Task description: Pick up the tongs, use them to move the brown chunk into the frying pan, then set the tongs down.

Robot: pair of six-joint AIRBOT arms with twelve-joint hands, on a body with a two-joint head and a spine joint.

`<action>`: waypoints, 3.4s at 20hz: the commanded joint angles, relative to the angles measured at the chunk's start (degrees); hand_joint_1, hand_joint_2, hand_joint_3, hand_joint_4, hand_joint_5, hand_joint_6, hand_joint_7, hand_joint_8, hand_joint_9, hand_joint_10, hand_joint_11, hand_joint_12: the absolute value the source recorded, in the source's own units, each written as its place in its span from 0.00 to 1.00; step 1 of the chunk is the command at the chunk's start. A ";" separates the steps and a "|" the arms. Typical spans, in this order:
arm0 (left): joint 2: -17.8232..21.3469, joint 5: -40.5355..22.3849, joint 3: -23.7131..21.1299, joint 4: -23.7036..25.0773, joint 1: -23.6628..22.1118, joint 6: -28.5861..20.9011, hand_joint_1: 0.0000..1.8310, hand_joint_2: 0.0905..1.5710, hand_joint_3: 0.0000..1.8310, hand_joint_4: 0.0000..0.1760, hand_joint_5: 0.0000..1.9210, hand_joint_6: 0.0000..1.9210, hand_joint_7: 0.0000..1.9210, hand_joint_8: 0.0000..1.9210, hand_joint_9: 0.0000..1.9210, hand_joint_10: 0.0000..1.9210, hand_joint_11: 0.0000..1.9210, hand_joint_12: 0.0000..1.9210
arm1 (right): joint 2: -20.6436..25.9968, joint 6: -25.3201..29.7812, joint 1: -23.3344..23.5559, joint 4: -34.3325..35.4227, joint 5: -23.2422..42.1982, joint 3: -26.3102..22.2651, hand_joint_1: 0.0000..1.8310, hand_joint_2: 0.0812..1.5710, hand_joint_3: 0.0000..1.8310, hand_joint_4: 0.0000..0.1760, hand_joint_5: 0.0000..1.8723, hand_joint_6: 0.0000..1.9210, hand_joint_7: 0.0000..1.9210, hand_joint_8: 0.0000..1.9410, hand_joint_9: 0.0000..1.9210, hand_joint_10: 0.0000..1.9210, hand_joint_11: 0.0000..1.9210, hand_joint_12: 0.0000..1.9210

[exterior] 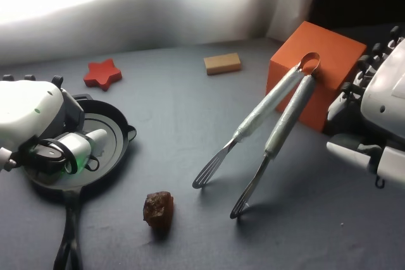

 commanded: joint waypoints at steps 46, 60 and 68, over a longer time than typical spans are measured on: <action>0.05 -1.26 2.61 1.91 -0.39 1.56 0.03 0.83 0.00 0.10 0.02 0.00 0.01 0.00 0.00 0.00 0.00 0.02 | -38.02 31.27 18.41 -37.58 -45.03 36.24 0.53 0.48 0.00 0.00 0.00 0.00 0.00 0.00 0.00 0.00 0.00 0.00; -0.06 -1.31 2.02 1.13 -2.14 3.71 0.00 0.83 0.00 0.13 0.02 0.00 0.02 0.00 0.01 0.00 0.00 0.08 | -43.48 28.48 15.91 -37.55 -43.98 42.09 0.53 0.51 0.00 0.00 0.00 0.00 0.00 0.00 0.00 0.00 0.00 0.00; -0.03 0.65 3.57 1.95 -1.16 4.02 0.00 0.82 0.00 0.17 0.03 0.00 0.03 0.00 0.02 0.00 0.00 0.13 | -44.78 27.54 15.34 -37.55 -43.74 43.03 0.54 0.49 0.00 0.00 0.00 0.00 0.00 0.00 0.00 0.00 0.00 0.00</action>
